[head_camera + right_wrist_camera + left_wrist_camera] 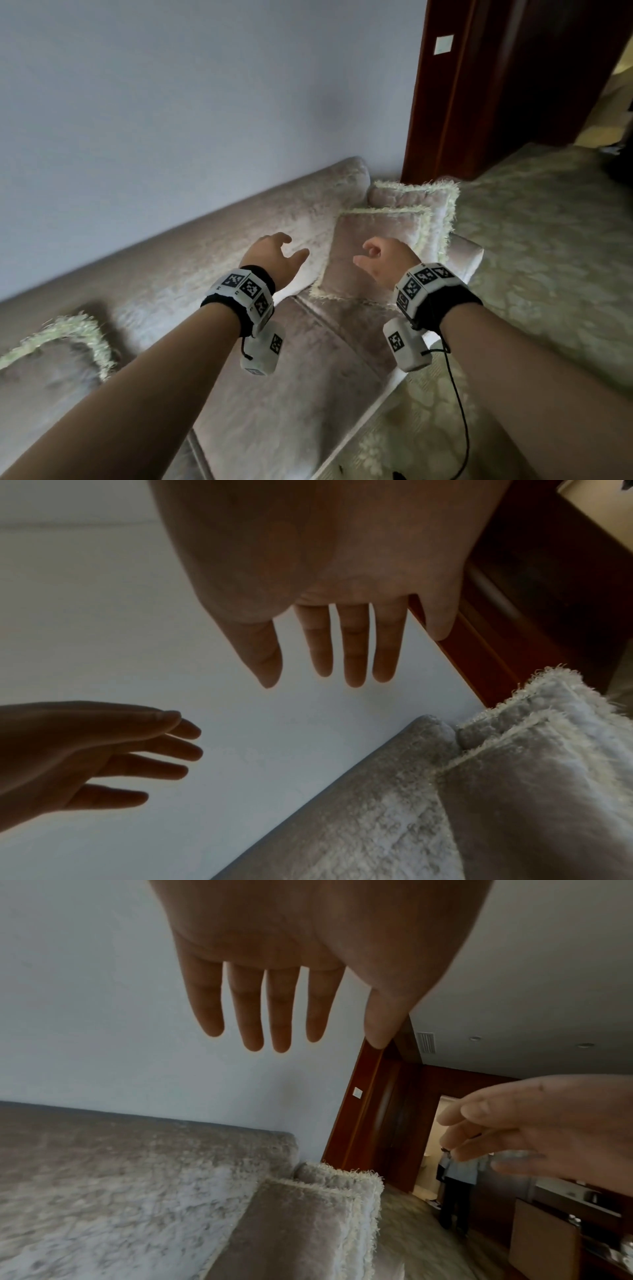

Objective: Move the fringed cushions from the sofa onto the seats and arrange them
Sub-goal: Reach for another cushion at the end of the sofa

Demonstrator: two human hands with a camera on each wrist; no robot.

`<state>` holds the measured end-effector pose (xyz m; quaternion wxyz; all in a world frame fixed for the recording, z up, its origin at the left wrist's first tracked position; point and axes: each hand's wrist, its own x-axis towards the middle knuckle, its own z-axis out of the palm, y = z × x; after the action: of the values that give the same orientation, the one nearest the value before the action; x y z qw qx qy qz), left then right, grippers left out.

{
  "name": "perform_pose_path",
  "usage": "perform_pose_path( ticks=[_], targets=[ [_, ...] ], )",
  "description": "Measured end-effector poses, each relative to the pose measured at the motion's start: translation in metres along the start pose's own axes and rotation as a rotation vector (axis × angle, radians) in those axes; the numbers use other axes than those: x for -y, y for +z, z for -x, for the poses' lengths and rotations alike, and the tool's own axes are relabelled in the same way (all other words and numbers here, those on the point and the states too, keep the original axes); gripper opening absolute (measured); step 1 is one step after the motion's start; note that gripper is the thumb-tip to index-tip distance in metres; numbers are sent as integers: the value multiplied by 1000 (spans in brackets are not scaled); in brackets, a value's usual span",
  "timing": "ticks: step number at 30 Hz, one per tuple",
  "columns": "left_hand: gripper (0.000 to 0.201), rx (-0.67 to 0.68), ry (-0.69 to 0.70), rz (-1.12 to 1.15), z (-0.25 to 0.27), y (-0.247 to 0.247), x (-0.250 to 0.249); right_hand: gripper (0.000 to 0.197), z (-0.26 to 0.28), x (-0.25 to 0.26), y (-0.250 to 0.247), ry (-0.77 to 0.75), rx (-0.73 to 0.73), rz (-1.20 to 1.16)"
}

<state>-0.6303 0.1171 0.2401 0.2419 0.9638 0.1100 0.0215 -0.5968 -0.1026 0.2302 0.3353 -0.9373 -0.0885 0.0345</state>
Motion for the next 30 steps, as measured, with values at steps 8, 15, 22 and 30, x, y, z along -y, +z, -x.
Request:
perform_pose_path(
  ticks=[8, 15, 22, 30],
  targets=[
    [59, 117, 74, 44, -131, 84, -91, 48, -111, -85, -53, 58, -58, 84],
    [58, 199, 102, 104, -268, 136, -174, 44, -233, -153, -105, 141, -62, 191],
    [59, 146, 19, 65, -360, 147, -184, 50, -345, -182, -110, 94, 25, 174],
    [59, -5, -351, 36, -430, 176, -162, 50, -495, -204, -91, -162, 225, 167]
  ],
)
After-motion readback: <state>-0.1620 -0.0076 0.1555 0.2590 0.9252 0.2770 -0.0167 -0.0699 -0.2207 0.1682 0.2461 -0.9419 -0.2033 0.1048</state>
